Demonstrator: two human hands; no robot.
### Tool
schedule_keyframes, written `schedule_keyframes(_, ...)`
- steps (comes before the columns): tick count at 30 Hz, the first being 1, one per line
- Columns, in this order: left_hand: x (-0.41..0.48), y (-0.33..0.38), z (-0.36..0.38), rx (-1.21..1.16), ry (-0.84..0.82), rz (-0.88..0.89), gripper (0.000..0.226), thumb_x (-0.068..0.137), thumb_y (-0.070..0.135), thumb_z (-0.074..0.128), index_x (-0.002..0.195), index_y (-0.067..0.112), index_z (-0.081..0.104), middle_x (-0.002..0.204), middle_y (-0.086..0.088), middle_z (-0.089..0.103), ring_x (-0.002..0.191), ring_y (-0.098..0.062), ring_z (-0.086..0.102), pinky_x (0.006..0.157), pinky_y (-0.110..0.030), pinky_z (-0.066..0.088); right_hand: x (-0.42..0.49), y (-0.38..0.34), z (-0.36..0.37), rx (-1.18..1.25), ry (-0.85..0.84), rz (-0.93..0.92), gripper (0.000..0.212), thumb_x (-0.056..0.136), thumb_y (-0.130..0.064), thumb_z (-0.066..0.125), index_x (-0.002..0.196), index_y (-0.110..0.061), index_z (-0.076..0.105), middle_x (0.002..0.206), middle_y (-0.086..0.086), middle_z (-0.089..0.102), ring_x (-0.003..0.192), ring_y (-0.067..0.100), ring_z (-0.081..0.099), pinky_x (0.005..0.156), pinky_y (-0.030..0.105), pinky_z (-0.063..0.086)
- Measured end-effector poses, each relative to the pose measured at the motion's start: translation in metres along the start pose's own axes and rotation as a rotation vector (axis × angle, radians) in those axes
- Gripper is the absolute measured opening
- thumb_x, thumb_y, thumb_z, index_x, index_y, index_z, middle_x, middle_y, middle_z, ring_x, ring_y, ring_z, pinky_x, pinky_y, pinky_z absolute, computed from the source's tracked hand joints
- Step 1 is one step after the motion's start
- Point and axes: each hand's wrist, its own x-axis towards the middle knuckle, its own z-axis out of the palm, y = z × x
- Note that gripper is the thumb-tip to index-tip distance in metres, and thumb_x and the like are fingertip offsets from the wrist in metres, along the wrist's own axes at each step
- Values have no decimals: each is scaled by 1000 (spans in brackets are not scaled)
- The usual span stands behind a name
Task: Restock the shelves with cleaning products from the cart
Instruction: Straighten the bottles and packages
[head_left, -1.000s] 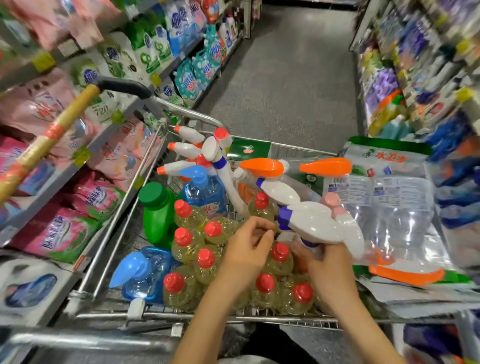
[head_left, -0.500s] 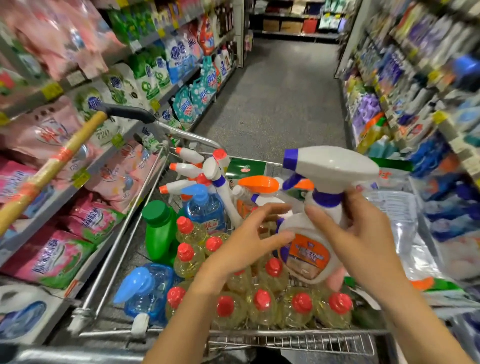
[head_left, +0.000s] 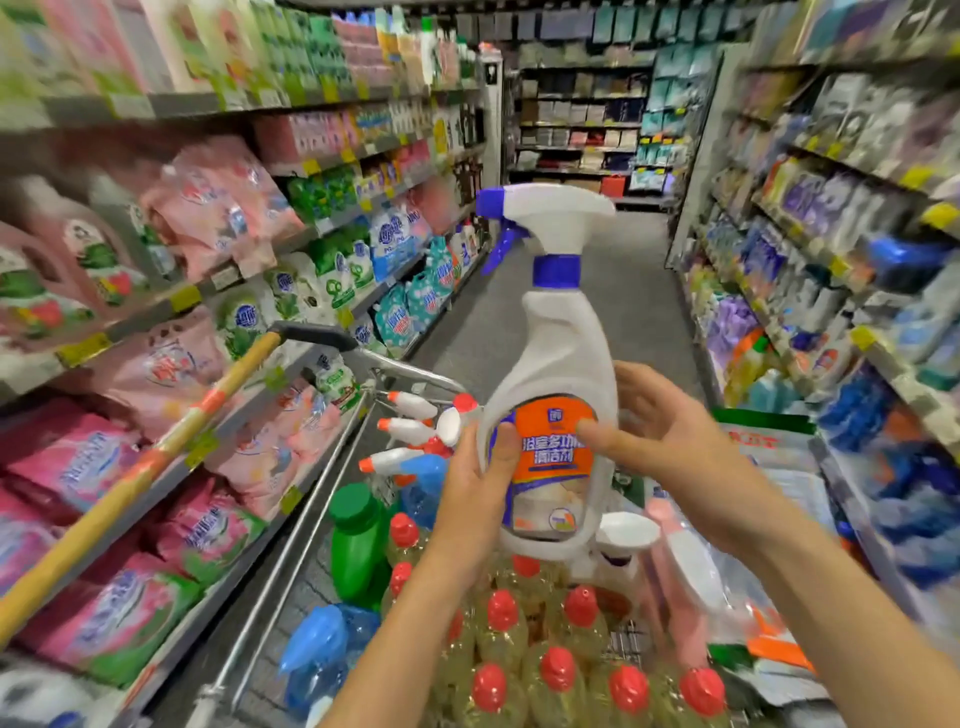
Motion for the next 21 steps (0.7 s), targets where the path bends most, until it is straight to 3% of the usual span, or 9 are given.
schedule_keyframes(4,-5,26,-6,-29,50,-34,60,80,50,52,126,12,55,118,-12,67,111,-30,63,99,-51,47,-25,18,25,46,14,17,45,74,-27,71,117,-15,61,110,0,71,101,16,68,76,25,55)
schedule_keyframes(11,-11,45,3,67,-113,-51,56,79,51,50,119,13,57,113,-11,69,104,-26,67,96,-48,50,-49,6,28,89,189,-15,42,73,-24,68,112,-11,63,105,3,73,96,19,70,76,27,57)
schedule_keyframes(16,-12,38,48,40,-234,-56,59,75,53,52,116,11,57,107,-8,71,97,-21,69,88,-38,55,-80,-12,-2,78,319,-47,38,78,-23,67,115,-22,60,102,-1,73,91,14,71,68,20,55)
schedule_keyframes(21,-28,31,124,50,-399,-36,45,72,53,53,101,20,59,99,-3,72,94,-19,69,85,-36,55,-125,-26,-54,65,532,-62,36,80,-25,64,115,-17,59,100,-3,74,89,15,71,65,19,54)
